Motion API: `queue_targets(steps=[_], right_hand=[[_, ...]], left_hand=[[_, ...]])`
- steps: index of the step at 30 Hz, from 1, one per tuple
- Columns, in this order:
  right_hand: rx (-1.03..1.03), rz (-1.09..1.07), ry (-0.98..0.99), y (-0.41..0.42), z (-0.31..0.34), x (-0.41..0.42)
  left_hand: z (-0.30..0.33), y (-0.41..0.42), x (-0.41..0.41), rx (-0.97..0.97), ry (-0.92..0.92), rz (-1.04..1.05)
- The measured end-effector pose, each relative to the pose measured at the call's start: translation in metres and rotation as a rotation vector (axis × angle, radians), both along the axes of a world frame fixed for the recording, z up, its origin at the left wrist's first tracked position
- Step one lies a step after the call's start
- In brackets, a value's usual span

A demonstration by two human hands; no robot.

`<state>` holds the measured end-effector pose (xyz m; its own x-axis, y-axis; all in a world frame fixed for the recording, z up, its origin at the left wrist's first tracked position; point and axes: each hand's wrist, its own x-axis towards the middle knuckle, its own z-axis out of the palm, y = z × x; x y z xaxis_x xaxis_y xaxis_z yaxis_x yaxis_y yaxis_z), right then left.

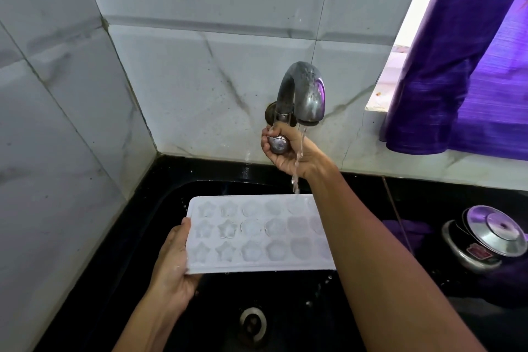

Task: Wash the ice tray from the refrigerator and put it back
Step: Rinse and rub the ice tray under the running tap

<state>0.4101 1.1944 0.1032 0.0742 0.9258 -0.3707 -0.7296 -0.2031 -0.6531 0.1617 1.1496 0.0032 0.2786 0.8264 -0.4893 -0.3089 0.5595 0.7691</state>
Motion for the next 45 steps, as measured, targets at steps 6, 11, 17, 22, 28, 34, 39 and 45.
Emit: queue_targets(steps=[6, 11, 17, 22, 28, 34, 39, 45], right_hand=[[0.091, -0.002, 0.179, -0.001, -0.011, -0.001], [0.167, -0.006, 0.266, -0.002, -0.015, -0.004], [0.065, -0.119, 0.301, -0.022, 0.0, -0.012], [-0.14, 0.055, -0.107, -0.061, 0.006, -0.011], [-0.177, -0.112, -0.55, -0.118, -0.001, 0.001], [-0.19, -0.254, -1.039, -0.188, -0.021, 0.007], [-0.272, -0.198, -0.905, -0.227, -0.046, -0.005], [-0.24, -0.052, -0.769, -0.249, -0.046, -0.025]], left_hand=[[-0.001, 0.002, -0.004, 0.032, 0.008, -0.009], [0.0, 0.001, -0.006, 0.042, 0.014, -0.007], [-0.002, 0.003, -0.012, 0.06, 0.018, -0.033], [0.003, -0.002, -0.013, 0.044, 0.001, -0.004], [0.012, -0.018, -0.015, 0.045, -0.004, 0.02], [0.022, -0.035, -0.019, 0.062, 0.028, 0.008], [0.026, -0.043, -0.022, 0.048, 0.038, 0.018], [0.025, -0.048, -0.015, 0.071, 0.047, -0.008]])
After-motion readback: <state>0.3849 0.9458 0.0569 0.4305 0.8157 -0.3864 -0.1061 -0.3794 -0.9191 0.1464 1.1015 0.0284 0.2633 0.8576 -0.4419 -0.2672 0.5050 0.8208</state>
